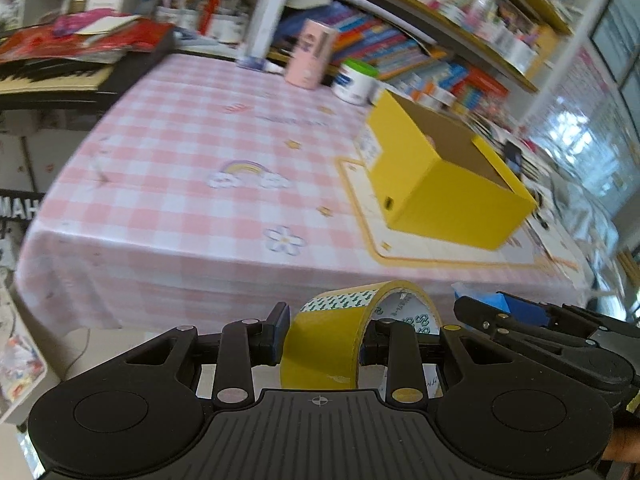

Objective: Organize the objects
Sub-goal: 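Carry the tape roll and eraser over the yellow box with both tools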

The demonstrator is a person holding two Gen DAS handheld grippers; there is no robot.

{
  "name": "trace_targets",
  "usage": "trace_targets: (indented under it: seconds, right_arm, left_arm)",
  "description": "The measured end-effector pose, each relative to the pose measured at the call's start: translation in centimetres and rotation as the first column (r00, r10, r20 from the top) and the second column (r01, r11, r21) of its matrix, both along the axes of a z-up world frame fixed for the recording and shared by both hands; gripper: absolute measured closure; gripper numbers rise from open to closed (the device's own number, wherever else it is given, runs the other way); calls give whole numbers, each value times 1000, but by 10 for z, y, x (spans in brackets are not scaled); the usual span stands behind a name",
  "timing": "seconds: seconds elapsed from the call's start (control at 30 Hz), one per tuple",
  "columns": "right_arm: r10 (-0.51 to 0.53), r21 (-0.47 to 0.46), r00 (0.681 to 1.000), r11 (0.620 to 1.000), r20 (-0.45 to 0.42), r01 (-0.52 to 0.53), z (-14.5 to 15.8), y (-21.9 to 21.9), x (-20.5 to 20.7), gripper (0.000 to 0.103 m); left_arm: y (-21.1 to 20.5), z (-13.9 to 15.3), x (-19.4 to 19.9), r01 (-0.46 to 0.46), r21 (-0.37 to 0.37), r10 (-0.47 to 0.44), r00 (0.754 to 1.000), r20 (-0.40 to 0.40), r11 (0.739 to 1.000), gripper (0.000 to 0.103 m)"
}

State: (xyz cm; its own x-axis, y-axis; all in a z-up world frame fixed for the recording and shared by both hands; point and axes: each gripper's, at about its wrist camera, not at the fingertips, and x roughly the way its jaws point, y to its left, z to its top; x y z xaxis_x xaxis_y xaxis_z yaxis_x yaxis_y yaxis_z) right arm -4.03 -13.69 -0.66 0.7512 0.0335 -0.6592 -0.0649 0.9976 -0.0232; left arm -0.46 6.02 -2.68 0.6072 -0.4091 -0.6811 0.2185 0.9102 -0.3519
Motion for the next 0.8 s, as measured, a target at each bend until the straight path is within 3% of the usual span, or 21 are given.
trace_targets:
  seconds: [0.47,0.8]
  right_arm:
    - [-177,28,983,984,-45,178,-11,-74,-21,63]
    - [-215,47,975,975,-56,218,-9,-134,-4,63]
  left_arm:
    - [-84,-2,13,167,30,-167,986,-11,985,73]
    - [-149,8,34,216,58,-218,976,23,975,73]
